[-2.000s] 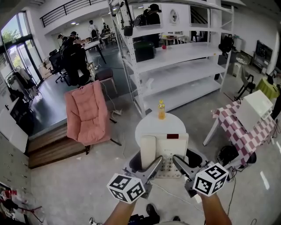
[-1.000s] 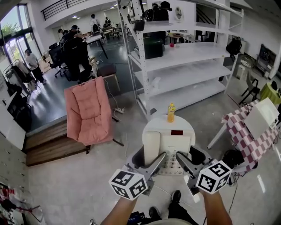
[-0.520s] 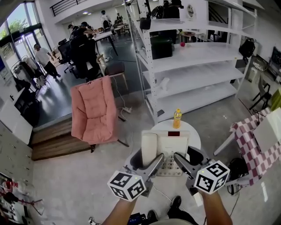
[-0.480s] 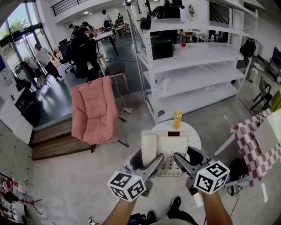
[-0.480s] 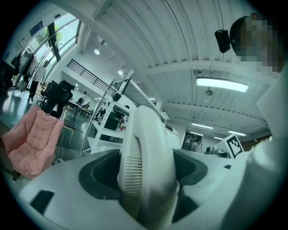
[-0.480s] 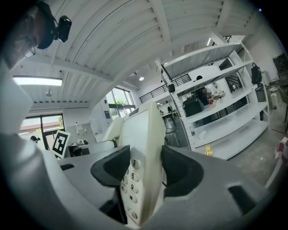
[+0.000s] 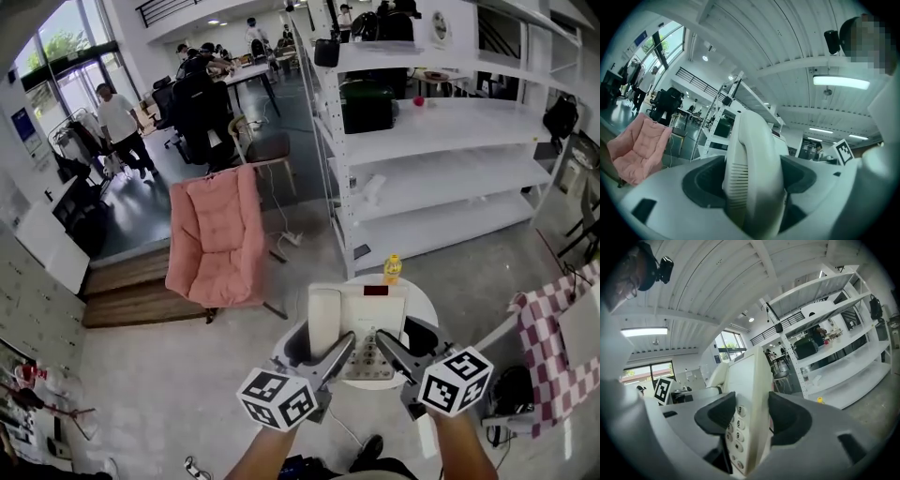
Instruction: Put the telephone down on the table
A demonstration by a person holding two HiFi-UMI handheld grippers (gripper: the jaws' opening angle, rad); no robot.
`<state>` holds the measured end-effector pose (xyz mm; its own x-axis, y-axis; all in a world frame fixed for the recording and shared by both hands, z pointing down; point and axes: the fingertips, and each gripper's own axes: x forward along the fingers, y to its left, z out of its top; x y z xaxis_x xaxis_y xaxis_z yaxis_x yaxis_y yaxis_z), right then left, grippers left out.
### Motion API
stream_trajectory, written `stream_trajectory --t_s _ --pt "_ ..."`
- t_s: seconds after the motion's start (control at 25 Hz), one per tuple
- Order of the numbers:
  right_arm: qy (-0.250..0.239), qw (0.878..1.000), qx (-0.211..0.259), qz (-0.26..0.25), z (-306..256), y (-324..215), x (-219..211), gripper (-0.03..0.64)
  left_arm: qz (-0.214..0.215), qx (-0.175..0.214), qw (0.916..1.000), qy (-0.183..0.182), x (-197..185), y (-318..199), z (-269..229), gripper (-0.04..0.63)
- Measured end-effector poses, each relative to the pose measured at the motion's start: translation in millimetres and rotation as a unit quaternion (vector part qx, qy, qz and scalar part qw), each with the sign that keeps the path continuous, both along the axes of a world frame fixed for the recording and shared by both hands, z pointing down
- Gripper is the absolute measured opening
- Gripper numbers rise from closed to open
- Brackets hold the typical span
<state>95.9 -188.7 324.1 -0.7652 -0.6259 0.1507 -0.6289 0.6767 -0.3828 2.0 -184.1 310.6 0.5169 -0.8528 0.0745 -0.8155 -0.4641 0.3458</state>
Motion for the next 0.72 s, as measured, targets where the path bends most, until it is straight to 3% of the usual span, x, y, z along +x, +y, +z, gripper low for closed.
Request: stream_trajectory --t_s 0.36,0.72 --pt "-0.006 1.000 -0.005 -0.014 4.6 -32.4 3.0 0.207 -0.015 -0.001 0.9998 -0.009 3.7 -29.6 4.1 0.345" --pt "0.005 1.000 -0.008 0.018 16.0 -76.7 -17.4 0.206 0.018 -0.006 0.9998 0.006 -18.2 -80.3 19.4 0.345"
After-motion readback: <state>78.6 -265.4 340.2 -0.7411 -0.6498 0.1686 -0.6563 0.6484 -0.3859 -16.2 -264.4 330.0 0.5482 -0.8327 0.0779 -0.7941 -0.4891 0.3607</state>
